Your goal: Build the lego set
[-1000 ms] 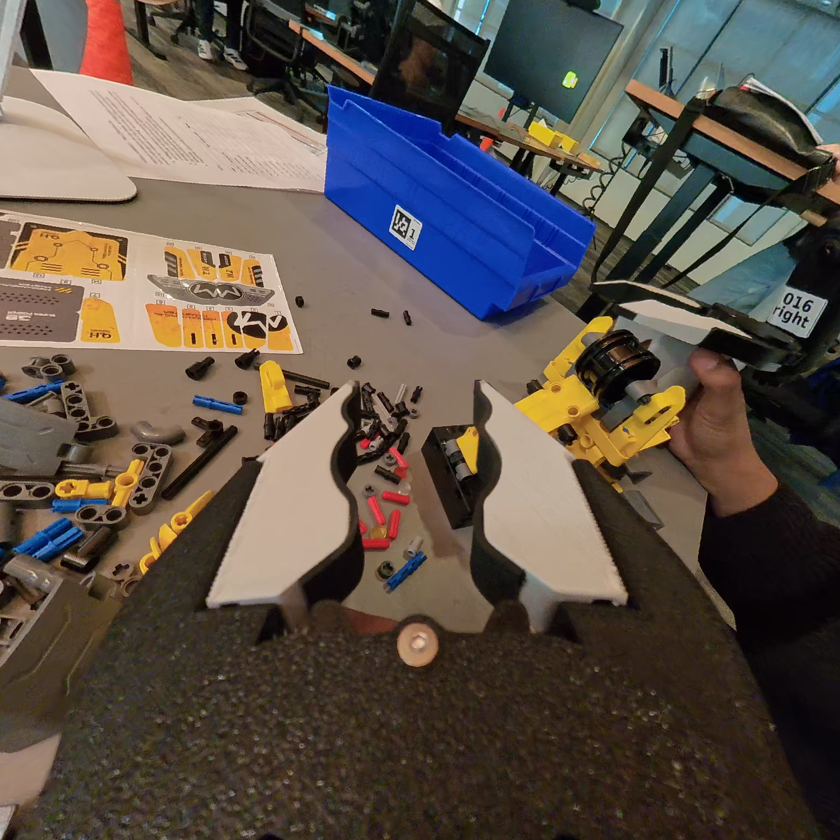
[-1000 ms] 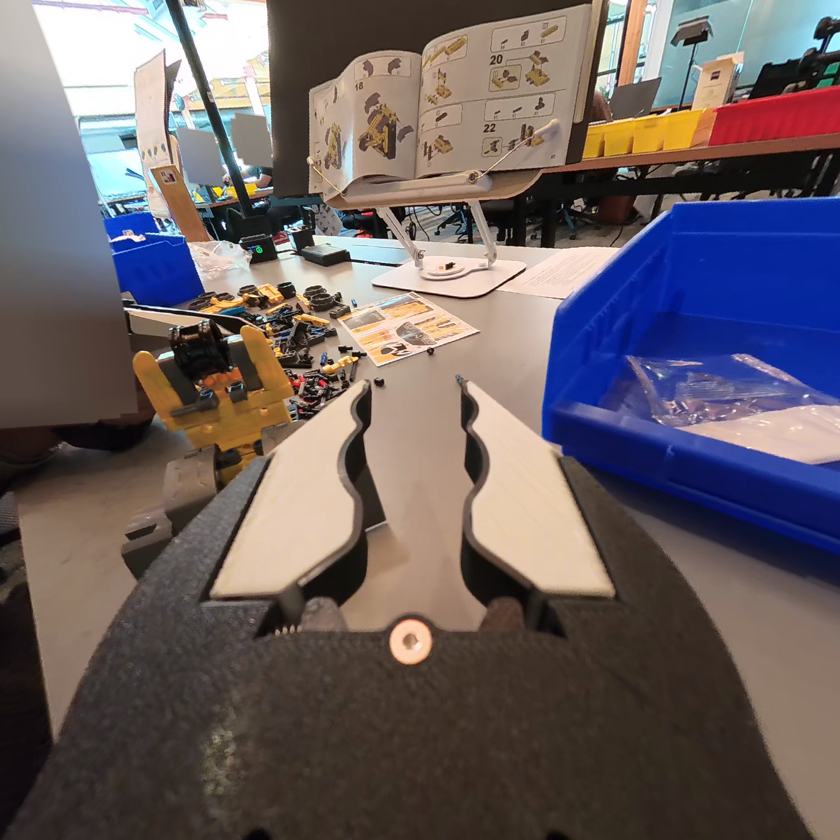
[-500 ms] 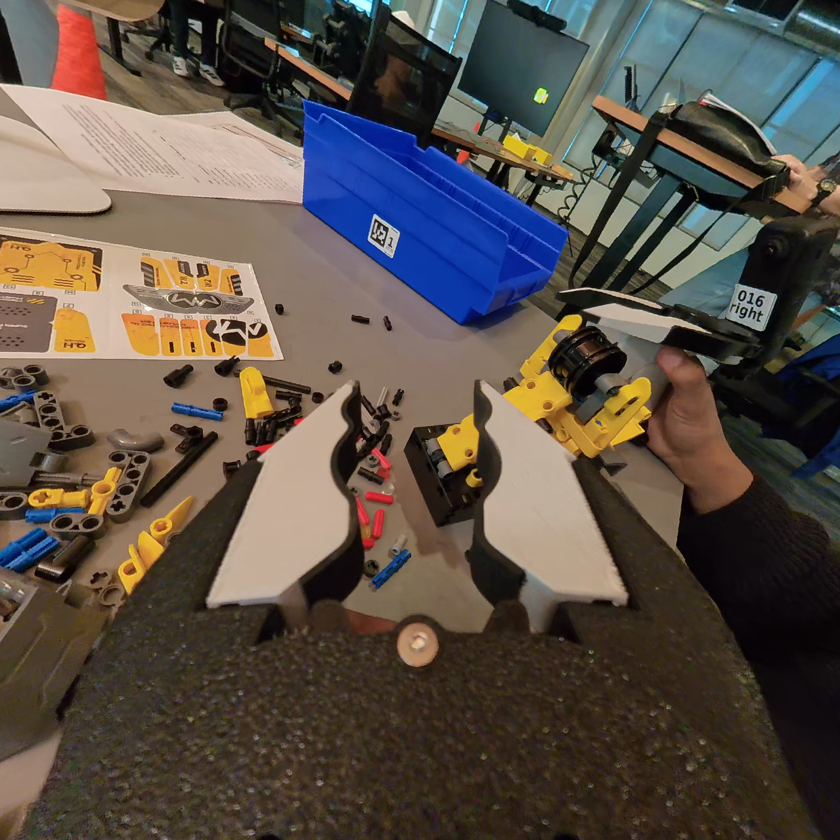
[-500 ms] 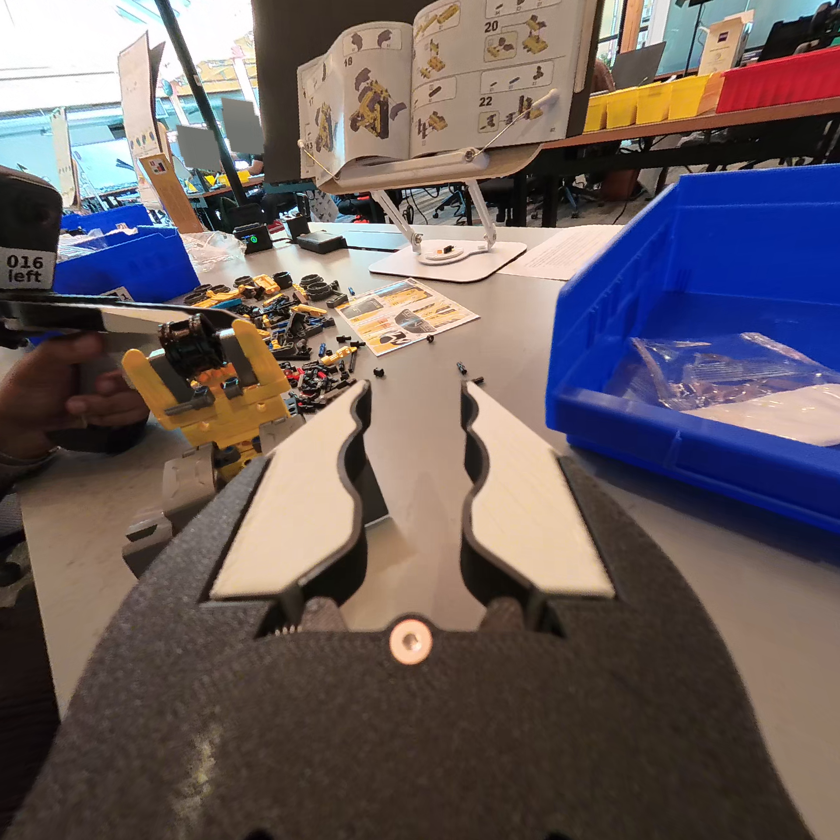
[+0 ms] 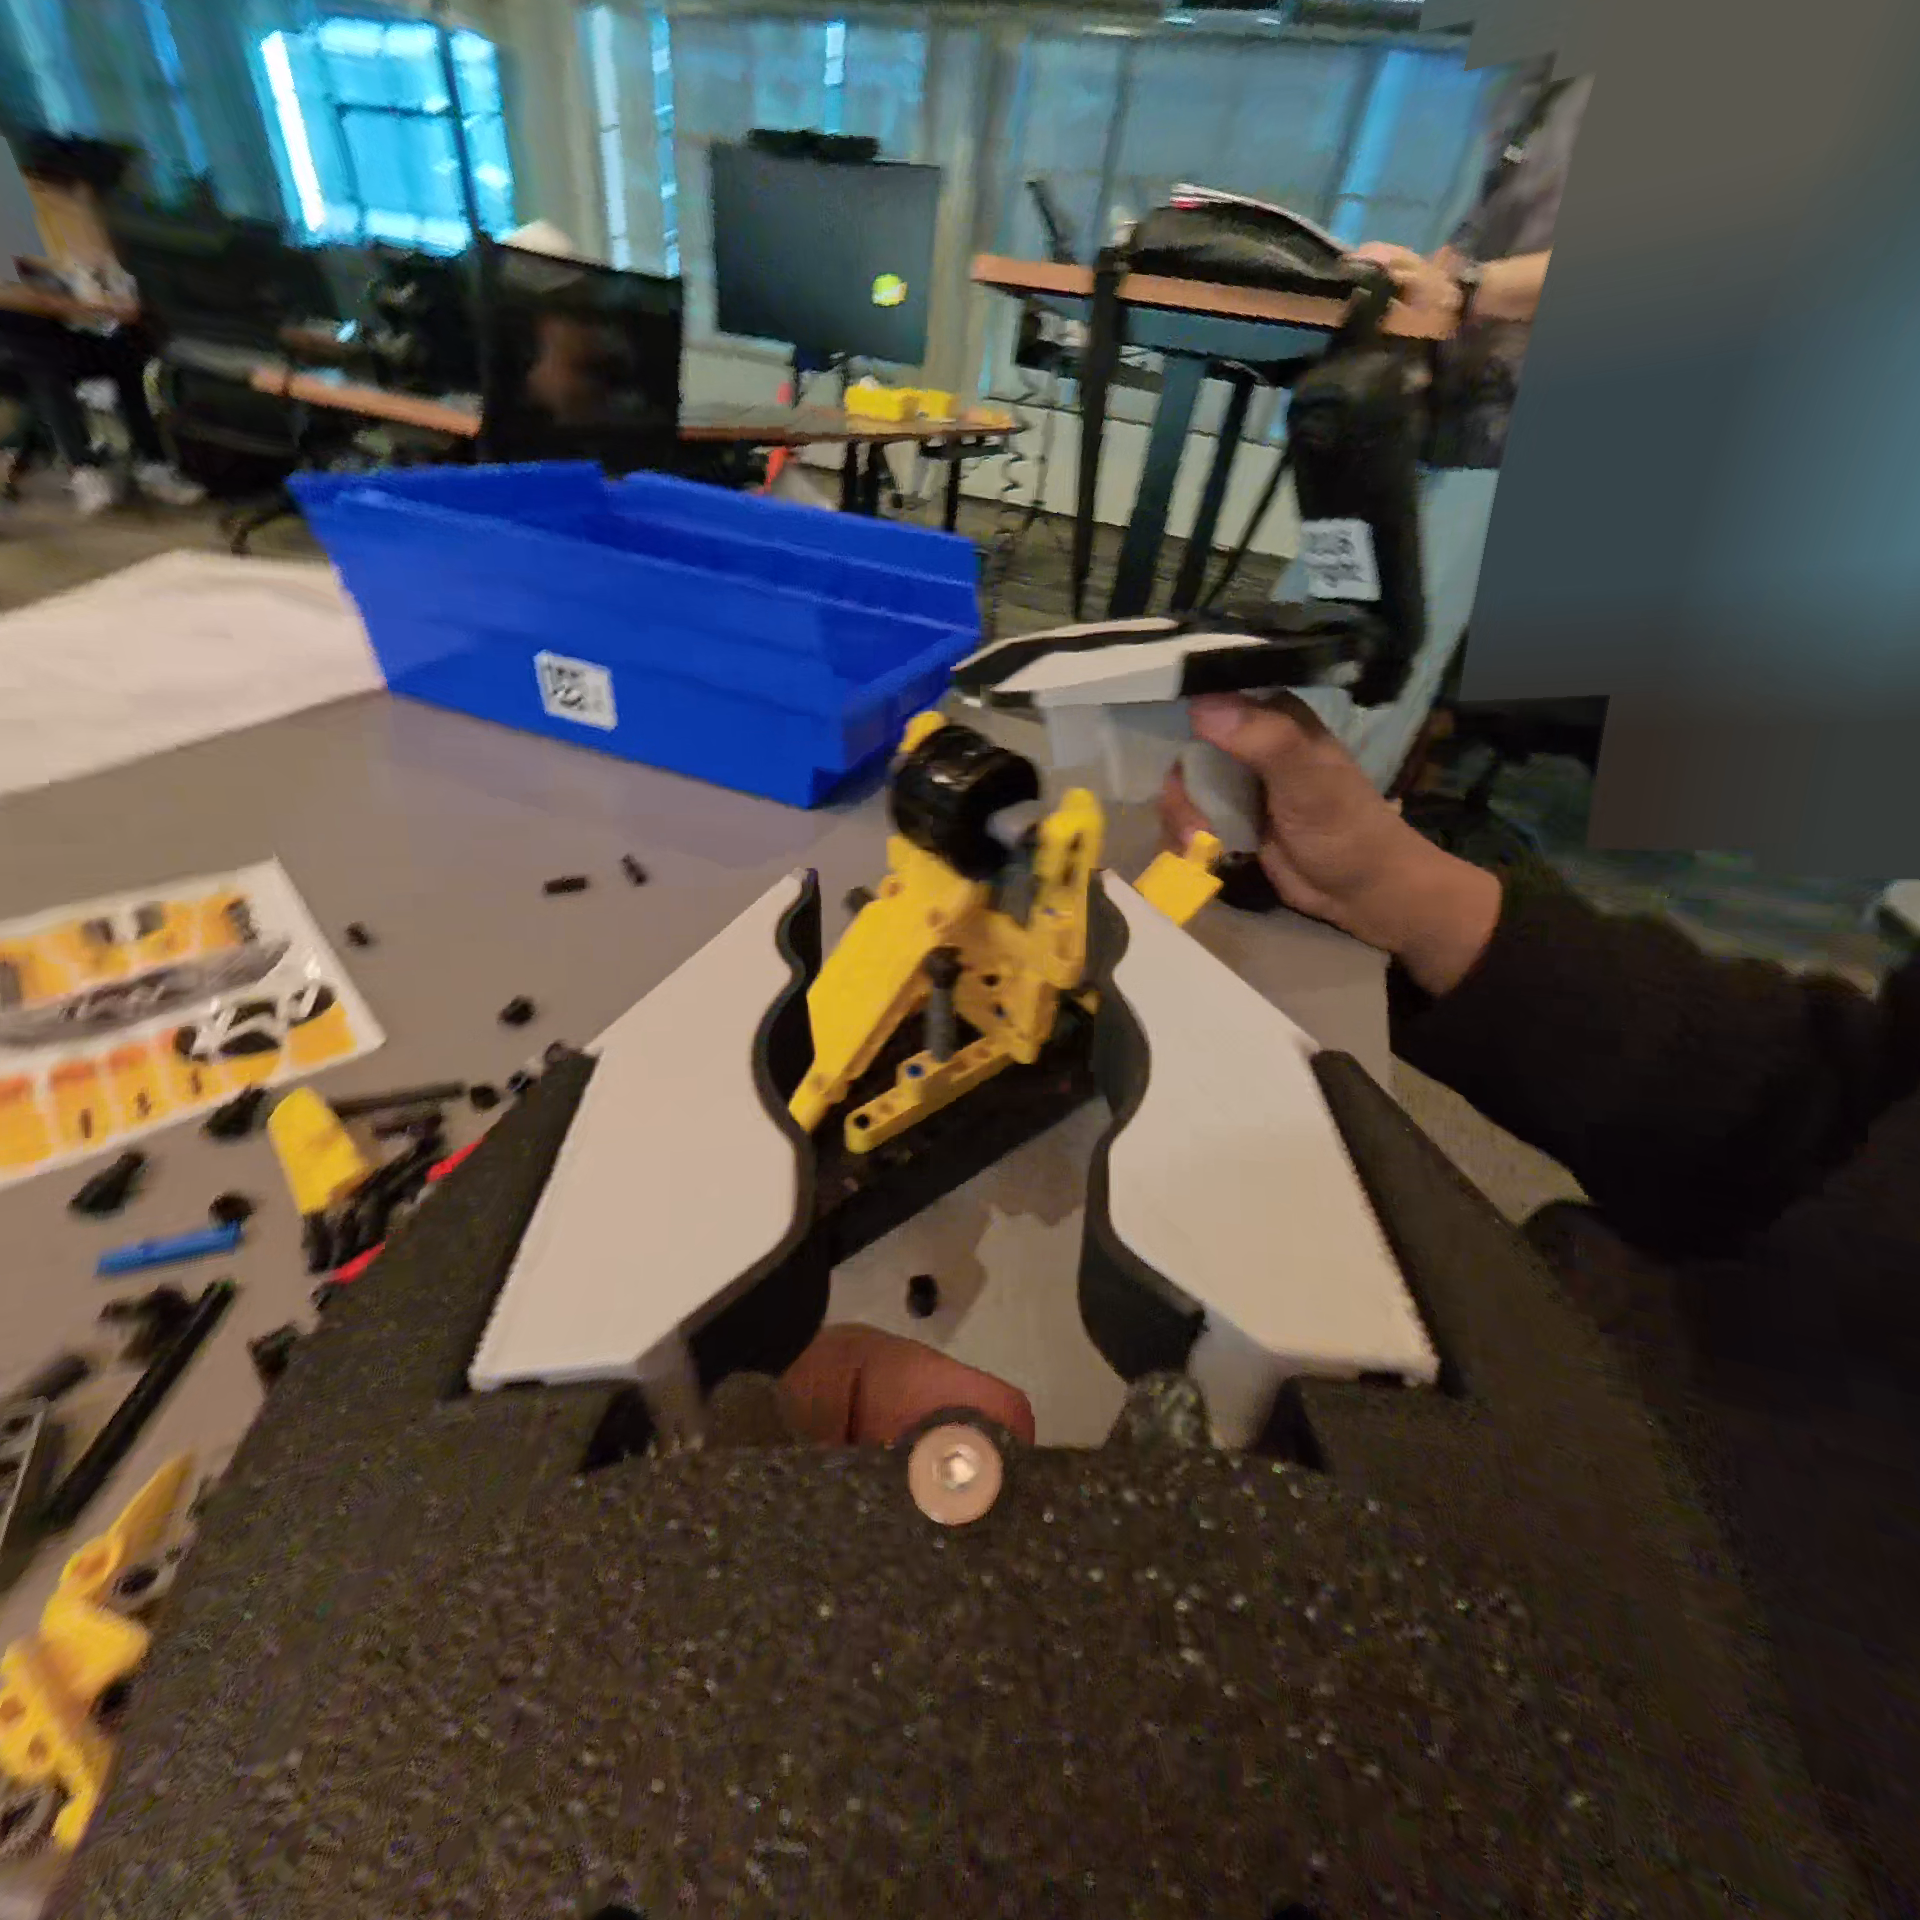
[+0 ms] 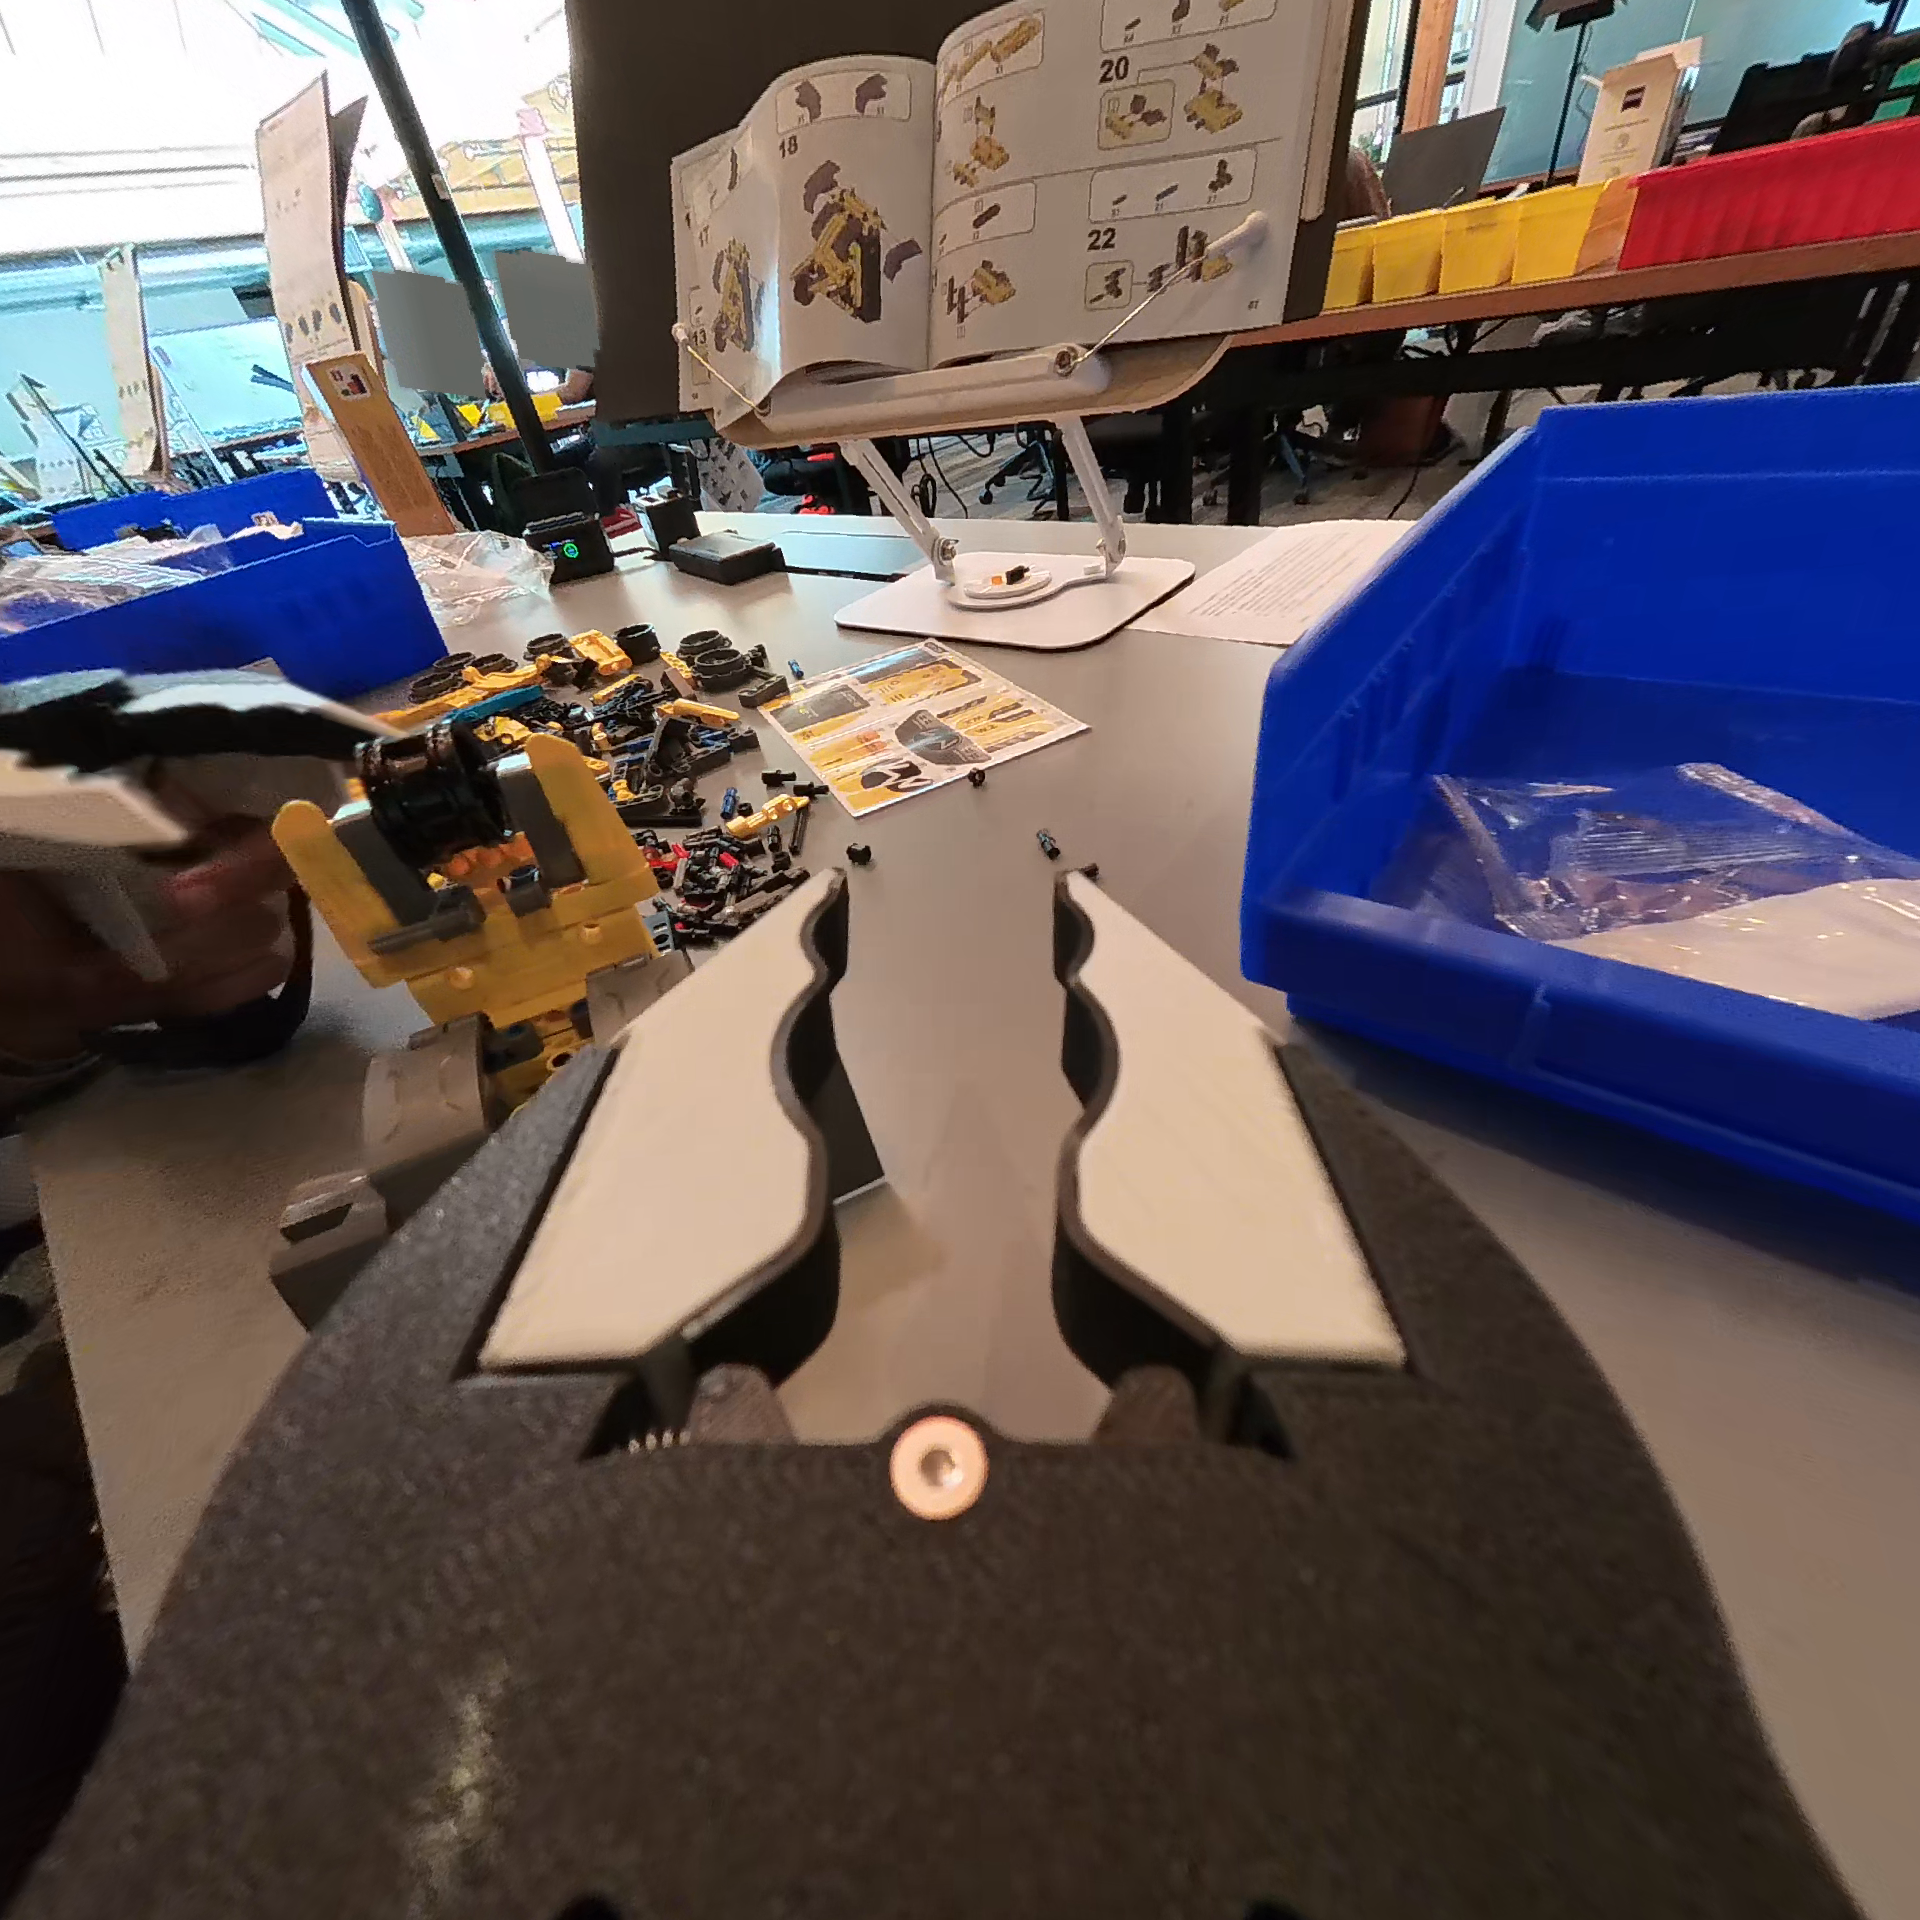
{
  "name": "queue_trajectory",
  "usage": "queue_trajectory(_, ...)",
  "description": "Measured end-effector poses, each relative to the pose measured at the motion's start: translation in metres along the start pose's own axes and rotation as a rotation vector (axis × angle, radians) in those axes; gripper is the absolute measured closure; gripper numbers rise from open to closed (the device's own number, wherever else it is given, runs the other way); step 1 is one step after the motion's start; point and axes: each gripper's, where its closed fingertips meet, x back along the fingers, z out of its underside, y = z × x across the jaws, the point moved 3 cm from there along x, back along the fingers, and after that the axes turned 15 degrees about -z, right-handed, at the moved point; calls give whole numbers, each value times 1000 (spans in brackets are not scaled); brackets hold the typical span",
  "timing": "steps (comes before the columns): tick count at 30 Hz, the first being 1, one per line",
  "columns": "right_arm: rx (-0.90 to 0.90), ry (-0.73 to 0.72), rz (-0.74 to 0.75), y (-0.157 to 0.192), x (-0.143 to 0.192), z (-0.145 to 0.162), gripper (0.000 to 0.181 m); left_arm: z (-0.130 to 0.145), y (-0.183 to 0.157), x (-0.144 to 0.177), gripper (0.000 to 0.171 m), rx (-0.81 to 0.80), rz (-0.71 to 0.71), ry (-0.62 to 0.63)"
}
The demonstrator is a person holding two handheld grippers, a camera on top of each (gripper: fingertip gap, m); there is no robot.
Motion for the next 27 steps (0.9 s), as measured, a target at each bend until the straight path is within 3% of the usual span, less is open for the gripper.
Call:
queue_trajectory(3, 5, -18, 8, 0, 2, -2, 142, 5, -13, -3, 115, -87, 11, 6)
queue_trajectory(12, 32, -91, 38, -1, 11, -10, 140, 11, -27, -14, 110, -79, -9, 73)
queue_trajectory(16, 41, -79, 42, -1, 10, -10, 140, 20, -21, -26, 110, -164, -175, 146)
queue_trajectory(21, 34, -86, 36, -1, 11, -10, 140, 26, -15, -33, 112, -145, -320, 199)
queue_trajectory(27, 35, -83, 32, 0, 10, -10, 140, 28, -18, -37, 123, -116, -338, 224)
